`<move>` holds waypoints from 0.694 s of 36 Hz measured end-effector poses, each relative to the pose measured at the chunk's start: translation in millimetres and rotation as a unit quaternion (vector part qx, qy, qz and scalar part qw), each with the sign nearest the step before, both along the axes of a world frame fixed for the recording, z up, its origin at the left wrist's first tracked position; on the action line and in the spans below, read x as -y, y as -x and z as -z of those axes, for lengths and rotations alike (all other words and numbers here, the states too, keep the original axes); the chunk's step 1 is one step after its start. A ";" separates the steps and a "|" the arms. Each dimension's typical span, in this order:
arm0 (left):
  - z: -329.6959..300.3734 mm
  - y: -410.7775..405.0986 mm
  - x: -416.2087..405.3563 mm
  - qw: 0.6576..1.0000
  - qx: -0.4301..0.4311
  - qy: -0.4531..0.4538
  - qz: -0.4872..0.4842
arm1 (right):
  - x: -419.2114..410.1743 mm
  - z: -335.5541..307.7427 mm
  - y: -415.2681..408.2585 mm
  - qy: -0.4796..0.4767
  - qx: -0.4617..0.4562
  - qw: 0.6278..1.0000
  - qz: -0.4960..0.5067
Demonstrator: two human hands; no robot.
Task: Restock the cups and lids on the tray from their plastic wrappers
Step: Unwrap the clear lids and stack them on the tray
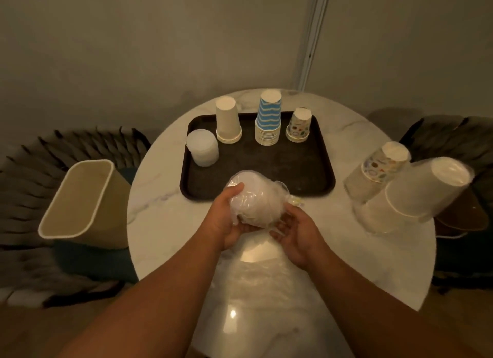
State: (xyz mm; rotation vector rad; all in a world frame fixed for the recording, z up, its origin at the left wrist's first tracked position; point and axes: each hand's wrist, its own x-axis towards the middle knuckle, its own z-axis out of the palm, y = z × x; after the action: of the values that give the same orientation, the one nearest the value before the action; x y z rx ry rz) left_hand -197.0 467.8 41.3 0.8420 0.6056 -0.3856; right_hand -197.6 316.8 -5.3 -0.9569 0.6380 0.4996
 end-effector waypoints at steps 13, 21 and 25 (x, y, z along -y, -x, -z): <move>-3.8 0.4 20.8 1.000 -0.011 -0.015 0.005 | 27.4 2.8 -25.3 -0.045 0.034 0.997 -0.044; -19.9 -7.4 24.4 0.981 0.020 -0.178 0.079 | 49.3 -4.1 -21.9 -0.131 0.004 0.988 -0.081; -23.5 -9.9 27.4 0.901 0.114 -0.408 0.091 | 50.2 -6.6 -19.8 -0.137 0.012 0.988 -0.076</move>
State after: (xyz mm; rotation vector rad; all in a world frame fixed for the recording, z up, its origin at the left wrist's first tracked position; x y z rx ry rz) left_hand -187.1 440.5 64.8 1.7344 0.4615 -0.1829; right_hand -177.9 266.6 1.3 -0.7522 0.4624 0.6916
